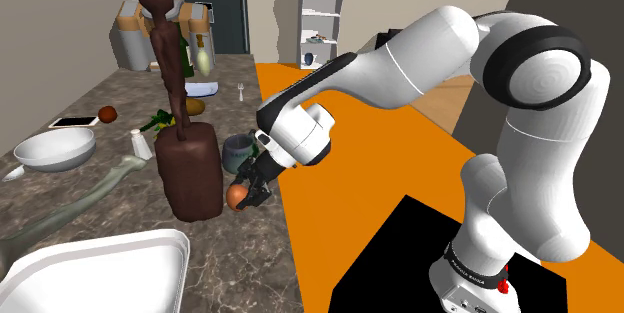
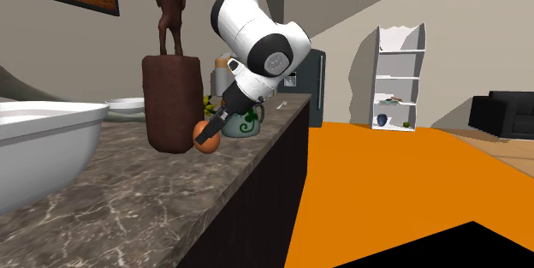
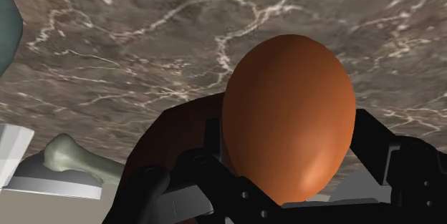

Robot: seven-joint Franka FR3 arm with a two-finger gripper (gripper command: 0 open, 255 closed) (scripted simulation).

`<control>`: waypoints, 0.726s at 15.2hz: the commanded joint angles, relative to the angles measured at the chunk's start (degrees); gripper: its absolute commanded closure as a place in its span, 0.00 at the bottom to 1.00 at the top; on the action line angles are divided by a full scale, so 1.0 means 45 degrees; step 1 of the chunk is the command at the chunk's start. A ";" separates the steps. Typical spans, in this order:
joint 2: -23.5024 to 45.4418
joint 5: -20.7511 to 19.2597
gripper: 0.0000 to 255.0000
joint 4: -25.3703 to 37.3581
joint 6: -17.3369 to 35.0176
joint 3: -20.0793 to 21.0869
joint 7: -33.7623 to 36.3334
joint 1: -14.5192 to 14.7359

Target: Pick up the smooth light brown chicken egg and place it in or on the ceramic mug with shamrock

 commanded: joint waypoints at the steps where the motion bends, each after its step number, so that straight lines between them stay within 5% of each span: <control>1: 0.0001 0.0000 1.00 0.0001 0.0003 -0.0003 0.0000 -0.0002; 11: -0.0289 -0.0507 1.00 -0.0063 0.0075 -0.0043 0.0487 0.0051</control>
